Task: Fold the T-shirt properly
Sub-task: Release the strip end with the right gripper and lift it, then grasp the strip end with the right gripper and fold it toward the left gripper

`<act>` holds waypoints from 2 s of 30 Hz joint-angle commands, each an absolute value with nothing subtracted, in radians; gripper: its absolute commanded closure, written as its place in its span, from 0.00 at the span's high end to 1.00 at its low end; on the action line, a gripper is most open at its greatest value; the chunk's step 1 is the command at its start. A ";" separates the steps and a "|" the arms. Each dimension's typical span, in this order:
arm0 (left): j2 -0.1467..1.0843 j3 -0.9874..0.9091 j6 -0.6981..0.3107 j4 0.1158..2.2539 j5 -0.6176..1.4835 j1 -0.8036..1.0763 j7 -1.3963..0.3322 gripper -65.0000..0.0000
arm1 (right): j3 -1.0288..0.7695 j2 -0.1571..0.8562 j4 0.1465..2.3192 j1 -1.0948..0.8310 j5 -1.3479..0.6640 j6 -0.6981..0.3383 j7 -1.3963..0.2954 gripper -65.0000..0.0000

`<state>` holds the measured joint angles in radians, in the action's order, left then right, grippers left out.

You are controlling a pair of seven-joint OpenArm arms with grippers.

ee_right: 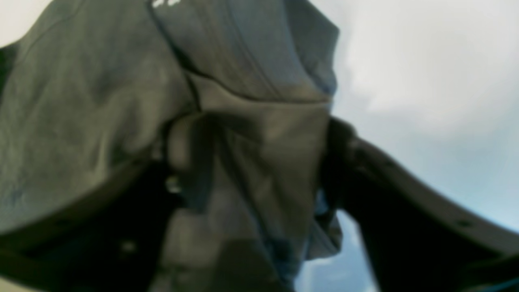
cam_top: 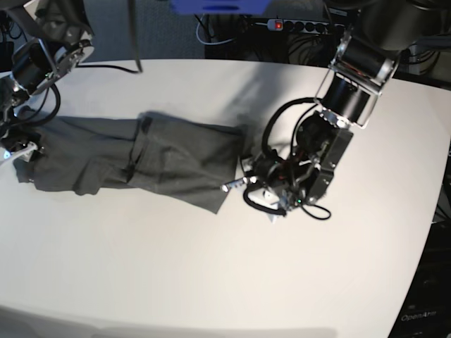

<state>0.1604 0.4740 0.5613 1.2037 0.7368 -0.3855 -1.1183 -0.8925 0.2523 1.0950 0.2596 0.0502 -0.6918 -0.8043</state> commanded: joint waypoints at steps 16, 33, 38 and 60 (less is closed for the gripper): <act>0.162 0.472 0.567 1.207 0.722 -0.401 -1.115 0.04 | -0.811 0.255 1.279 0.231 0.047 -0.698 -0.909 0.01; 0.162 0.472 0.565 1.214 0.722 -0.374 -1.115 0.04 | -0.748 0.087 1.702 0.108 0.047 -0.698 -1.064 0.01; 0.162 0.472 0.565 1.214 0.722 -0.374 -1.115 0.04 | -0.694 0.030 1.831 0.041 0.047 -0.698 -1.064 0.01; 0.163 0.478 0.564 1.214 0.723 -0.374 -1.115 0.04 | -0.478 0.021 1.897 -0.051 0.002 -0.698 -1.064 0.01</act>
<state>0.1612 0.4744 0.5541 1.2125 0.7368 -0.3683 -1.1042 -0.4778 0.0086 1.8782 -0.0612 0.0113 -0.6987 -1.0813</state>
